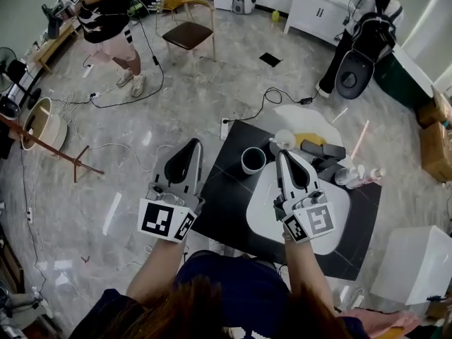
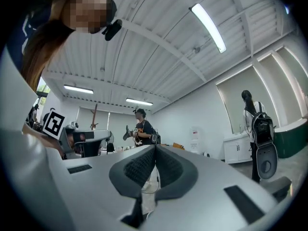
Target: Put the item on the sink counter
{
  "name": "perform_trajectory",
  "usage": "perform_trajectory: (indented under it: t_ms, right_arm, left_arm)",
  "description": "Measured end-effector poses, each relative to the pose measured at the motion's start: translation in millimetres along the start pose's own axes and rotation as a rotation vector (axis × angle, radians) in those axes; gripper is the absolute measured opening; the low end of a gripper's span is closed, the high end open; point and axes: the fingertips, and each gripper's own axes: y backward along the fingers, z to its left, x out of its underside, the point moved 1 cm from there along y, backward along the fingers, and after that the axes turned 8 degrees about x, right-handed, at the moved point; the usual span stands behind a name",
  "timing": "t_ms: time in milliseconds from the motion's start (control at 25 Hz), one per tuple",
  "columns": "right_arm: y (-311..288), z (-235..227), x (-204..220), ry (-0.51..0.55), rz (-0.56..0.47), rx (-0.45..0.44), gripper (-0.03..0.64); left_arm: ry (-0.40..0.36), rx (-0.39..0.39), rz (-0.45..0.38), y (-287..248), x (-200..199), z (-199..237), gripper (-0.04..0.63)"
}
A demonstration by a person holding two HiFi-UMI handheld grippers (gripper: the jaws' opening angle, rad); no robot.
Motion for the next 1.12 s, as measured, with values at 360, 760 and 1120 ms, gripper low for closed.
perform_trajectory:
  t_ms: [360,760,1120]
  right_arm:
    - [9,7,-32,0.013,-0.052,0.016,0.016]
    - [12,9,-35,0.015,-0.063,0.017,0.015]
    - [16,6,-37,0.019,-0.062,0.022,0.015]
  left_arm:
    - [-0.017,0.020,-0.042,-4,-22,-8,0.023]
    - [-0.009,0.033,-0.041,-4,-20,-12,0.023]
    - [-0.004,0.048,-0.027,-8,-15,-18,0.023]
